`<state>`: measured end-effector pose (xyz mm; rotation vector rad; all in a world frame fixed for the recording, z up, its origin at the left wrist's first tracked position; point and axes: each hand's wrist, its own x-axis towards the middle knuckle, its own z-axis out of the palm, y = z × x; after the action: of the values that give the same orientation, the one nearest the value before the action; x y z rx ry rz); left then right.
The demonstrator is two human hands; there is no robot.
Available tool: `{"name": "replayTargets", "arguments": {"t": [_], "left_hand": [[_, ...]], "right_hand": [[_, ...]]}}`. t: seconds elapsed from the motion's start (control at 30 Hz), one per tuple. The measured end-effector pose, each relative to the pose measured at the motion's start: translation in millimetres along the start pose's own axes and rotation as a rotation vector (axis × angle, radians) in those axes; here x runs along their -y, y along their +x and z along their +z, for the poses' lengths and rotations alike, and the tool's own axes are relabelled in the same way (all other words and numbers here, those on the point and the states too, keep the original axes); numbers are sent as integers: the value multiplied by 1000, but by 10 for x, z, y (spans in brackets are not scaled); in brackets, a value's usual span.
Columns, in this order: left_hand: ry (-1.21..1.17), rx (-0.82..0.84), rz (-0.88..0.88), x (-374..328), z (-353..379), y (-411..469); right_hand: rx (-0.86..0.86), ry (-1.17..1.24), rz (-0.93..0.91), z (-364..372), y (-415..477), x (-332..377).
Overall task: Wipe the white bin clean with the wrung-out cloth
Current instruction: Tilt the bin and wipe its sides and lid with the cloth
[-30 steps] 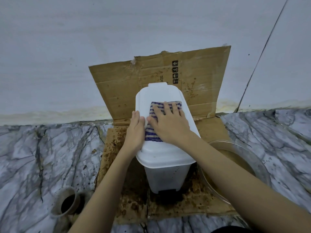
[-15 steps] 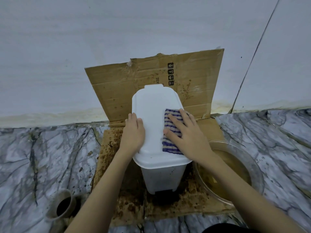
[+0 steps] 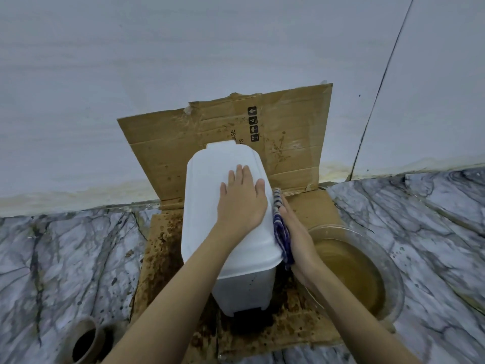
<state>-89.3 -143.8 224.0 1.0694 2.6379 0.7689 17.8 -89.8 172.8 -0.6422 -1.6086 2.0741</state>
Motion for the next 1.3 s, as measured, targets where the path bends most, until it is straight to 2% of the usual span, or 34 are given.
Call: {"name": "replayTargets", "arguments": {"t": [0.17, 0.37, 0.5, 0.6, 0.77, 0.9, 1.1, 1.3], "left_hand": [[186, -2, 23, 135, 9, 62], [113, 15, 16, 486, -292, -94], [103, 36, -94, 608, -458, -127], [103, -9, -171, 702, -478, -142], [69, -41, -196, 864, -557, -230], [67, -57, -201, 1014, -635, -288], [-22, -61, -257, 1216, -755, -393], [-128, -62, -322, 1360, -846, -451]], "right_hand": [[123, -27, -2, 114, 244, -38], [224, -16, -11, 451, 768, -23], [271, -5, -37, 769, 1039, -62], [260, 1, -70, 1036, 1208, -101], [250, -211, -196, 1272, 1509, -219], [238, -259, -274, 1403, 1615, -336], [212, -497, -224, 1385, 1745, -770], [132, -612, -143, 946, 1992, -1381]]}}
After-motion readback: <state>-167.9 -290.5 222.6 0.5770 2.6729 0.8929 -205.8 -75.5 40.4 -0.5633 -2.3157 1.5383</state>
